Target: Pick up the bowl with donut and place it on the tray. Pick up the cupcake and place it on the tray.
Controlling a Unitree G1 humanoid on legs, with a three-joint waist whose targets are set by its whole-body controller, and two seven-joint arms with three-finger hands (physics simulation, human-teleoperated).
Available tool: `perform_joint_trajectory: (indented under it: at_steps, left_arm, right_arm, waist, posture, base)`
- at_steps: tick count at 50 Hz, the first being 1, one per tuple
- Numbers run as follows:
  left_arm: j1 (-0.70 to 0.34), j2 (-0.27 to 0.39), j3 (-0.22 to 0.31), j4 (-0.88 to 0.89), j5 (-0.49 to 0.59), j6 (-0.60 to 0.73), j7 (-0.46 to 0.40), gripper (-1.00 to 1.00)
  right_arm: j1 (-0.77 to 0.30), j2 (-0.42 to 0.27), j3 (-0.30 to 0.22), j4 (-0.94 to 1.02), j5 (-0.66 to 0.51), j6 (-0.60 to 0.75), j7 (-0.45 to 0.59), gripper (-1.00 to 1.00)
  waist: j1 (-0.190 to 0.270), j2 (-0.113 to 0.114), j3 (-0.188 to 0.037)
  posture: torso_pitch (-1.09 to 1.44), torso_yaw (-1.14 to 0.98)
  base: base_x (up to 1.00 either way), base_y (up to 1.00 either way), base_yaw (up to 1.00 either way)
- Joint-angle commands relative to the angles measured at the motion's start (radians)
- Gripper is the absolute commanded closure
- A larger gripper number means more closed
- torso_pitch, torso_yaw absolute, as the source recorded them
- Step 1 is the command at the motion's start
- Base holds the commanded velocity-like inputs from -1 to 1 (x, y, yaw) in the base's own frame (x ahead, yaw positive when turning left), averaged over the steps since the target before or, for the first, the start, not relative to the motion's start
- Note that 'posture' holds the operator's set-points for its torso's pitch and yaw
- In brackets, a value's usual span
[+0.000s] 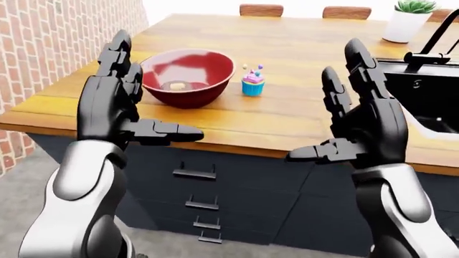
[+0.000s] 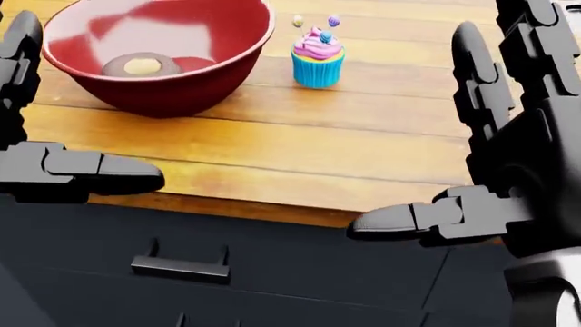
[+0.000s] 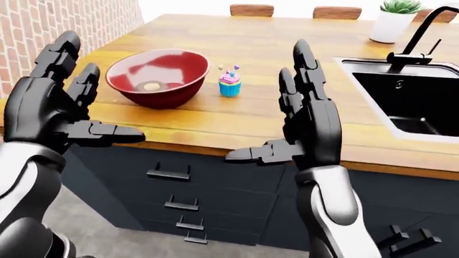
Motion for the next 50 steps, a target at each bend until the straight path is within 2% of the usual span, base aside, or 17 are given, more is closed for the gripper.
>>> perform_joint_trajectory:
  at_steps: [1, 3, 6, 11, 14, 15, 19, 20, 23, 25, 26, 28, 29, 34, 40, 44, 50]
  left_arm:
    - [-0.025, 0.011, 0.006, -0.025, -0.011, -0.008, 0.002, -1.00]
    - [-0.025, 0.014, 0.010, -0.029, -0.016, -0.004, 0.002, -1.00]
    - [-0.044, 0.026, 0.035, -0.050, -0.035, 0.032, 0.004, -1.00]
    - [-0.064, 0.042, 0.056, -0.064, -0.064, 0.061, 0.014, -1.00]
    - [-0.071, 0.050, 0.067, -0.085, -0.082, 0.084, 0.020, -1.00]
    - [-0.065, 0.051, 0.068, -0.085, -0.084, 0.077, 0.021, -1.00]
    - [-0.057, 0.058, 0.068, -0.083, -0.094, 0.066, 0.027, -1.00]
    - [-0.054, 0.058, 0.068, -0.084, -0.096, 0.065, 0.028, -1.00]
    - [-0.049, 0.062, 0.071, -0.084, -0.101, 0.062, 0.030, -1.00]
    - [-0.048, 0.067, 0.078, -0.081, -0.107, 0.058, 0.030, -1.00]
    - [-0.047, 0.071, 0.081, -0.080, -0.109, 0.055, 0.029, -1.00]
    - [-0.070, 0.076, 0.092, -0.102, -0.122, 0.095, 0.036, -1.00]
    - [-0.075, 0.080, 0.088, -0.105, -0.123, 0.100, 0.040, -1.00]
    - [-0.078, 0.106, 0.047, -0.091, -0.094, 0.079, 0.040, -1.00]
    - [-0.075, 0.192, -0.068, -0.089, 0.051, 0.034, -0.016, -1.00]
    - [-0.078, 0.195, -0.124, -0.087, 0.197, 0.010, -0.114, -1.00]
    - [-0.059, 0.208, -0.228, -0.050, 0.550, -0.142, -0.316, -1.00]
  right_arm:
    - [-0.022, -0.004, -0.009, -0.031, 0.007, -0.008, -0.012, -1.00]
    - [-0.024, -0.005, -0.004, -0.033, 0.008, -0.006, -0.016, -1.00]
    - [-0.030, -0.008, -0.002, -0.039, 0.012, 0.004, -0.023, -1.00]
    - [-0.049, -0.010, 0.002, -0.045, 0.017, 0.025, -0.032, -1.00]
    - [-0.061, -0.016, 0.006, -0.058, 0.021, 0.050, -0.033, -1.00]
    - [-0.062, -0.016, 0.004, -0.059, 0.023, 0.055, -0.034, -1.00]
    - [-0.066, -0.016, -0.003, -0.061, 0.027, 0.060, -0.039, -1.00]
    - [-0.069, -0.016, -0.003, -0.062, 0.028, 0.062, -0.042, -1.00]
    - [-0.065, -0.016, -0.001, -0.059, 0.026, 0.055, -0.042, -1.00]
    - [-0.066, -0.017, 0.003, -0.062, 0.027, 0.056, -0.041, -1.00]
    - [-0.067, -0.018, 0.007, -0.064, 0.025, 0.057, -0.040, -1.00]
    - [-0.073, -0.017, 0.007, -0.054, 0.023, 0.052, -0.038, -1.00]
    - [-0.076, -0.017, 0.007, -0.054, 0.023, 0.054, -0.039, -1.00]
    - [-0.082, -0.019, 0.007, -0.046, 0.023, 0.055, -0.035, -1.00]
    - [-0.076, -0.016, 0.006, -0.049, 0.024, 0.052, -0.035, -1.00]
    - [-0.076, -0.016, 0.003, -0.051, 0.027, 0.052, -0.036, -1.00]
    - [-0.067, -0.016, 0.005, -0.042, 0.027, 0.034, -0.034, -1.00]
  waist:
    - [-0.004, 0.009, -0.021]
    - [-0.005, -0.006, -0.016]
    - [-0.010, 0.014, -0.015]
    - [-0.019, 0.065, 0.003]
    - [-0.032, 0.107, -0.028]
    - [-0.030, 0.079, 0.000]
    - [-0.026, 0.086, 0.000]
    - [-0.021, 0.090, -0.018]
    - [-0.010, 0.080, -0.004]
    - [-0.007, 0.062, -0.003]
    - [-0.001, 0.045, 0.017]
    - [0.006, 0.008, -0.007]
    - [0.005, 0.031, 0.003]
    - [-0.011, 0.059, -0.001]
    - [-0.015, 0.055, -0.007]
    - [-0.013, 0.052, -0.010]
    - [-0.010, 0.048, -0.007]
  posture:
    - [0.00, 0.00]
    - [0.00, 0.00]
    - [0.00, 0.00]
    - [0.00, 0.00]
    - [0.00, 0.00]
    - [0.00, 0.00]
    - [0.00, 0.00]
    - [0.00, 0.00]
    - [0.00, 0.00]
    - [0.00, 0.00]
    - [0.00, 0.00]
    - [0.00, 0.00]
    - [0.00, 0.00]
    - [0.00, 0.00]
    - [0.00, 0.00]
    - [0.00, 0.00]
    - [0.00, 0.00]
  base:
    - [0.21, 0.00, 0.00]
    - [0.21, 0.00, 0.00]
    - [0.22, 0.00, 0.00]
    - [0.19, 0.00, 0.00]
    - [0.00, 0.00, 0.00]
    - [0.00, 0.00, 0.00]
    - [0.01, 0.00, 0.00]
    - [0.07, 0.00, 0.00]
    - [0.12, 0.00, 0.00]
    - [0.11, 0.00, 0.00]
    - [0.00, 0.00, 0.00]
    - [0.00, 0.00, 0.00]
    - [0.00, 0.00, 0.00]
    - [0.00, 0.00, 0.00]
    - [0.00, 0.00, 0.00]
    - [0.00, 0.00, 0.00]
    - [0.00, 0.00, 0.00]
